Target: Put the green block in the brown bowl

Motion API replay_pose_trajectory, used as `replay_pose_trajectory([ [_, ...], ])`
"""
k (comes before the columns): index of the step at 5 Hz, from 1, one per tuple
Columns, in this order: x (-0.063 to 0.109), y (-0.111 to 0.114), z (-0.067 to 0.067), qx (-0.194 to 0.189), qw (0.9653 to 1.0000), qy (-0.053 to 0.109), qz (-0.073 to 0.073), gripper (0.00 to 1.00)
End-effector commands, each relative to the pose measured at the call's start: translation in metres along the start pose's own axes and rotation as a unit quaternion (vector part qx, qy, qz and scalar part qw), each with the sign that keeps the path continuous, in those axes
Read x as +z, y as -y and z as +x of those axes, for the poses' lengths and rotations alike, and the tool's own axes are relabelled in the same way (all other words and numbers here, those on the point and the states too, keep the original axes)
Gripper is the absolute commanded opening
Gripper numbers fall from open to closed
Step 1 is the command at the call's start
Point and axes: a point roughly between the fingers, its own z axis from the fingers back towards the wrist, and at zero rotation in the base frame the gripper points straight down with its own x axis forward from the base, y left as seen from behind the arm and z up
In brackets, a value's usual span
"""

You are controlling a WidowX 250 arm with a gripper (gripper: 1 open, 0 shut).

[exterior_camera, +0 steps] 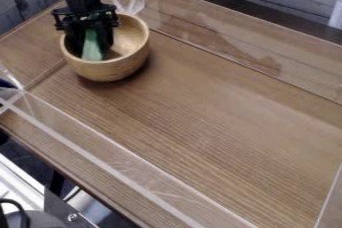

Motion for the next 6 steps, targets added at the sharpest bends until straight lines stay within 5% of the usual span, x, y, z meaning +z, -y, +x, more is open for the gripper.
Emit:
replay_pose_trajectory([
  [1, -0.007, -0.006, 0.006, 0.007, 0.9998, 0.012, 0.012, 0.0],
  [5, -0.026, -0.004, 0.012, 0.023, 0.9995, 0.021, 0.011, 0.0],
  [6, -0.027, -0.001, 0.014, 0.025, 0.999, 0.027, 0.026, 1.0],
])
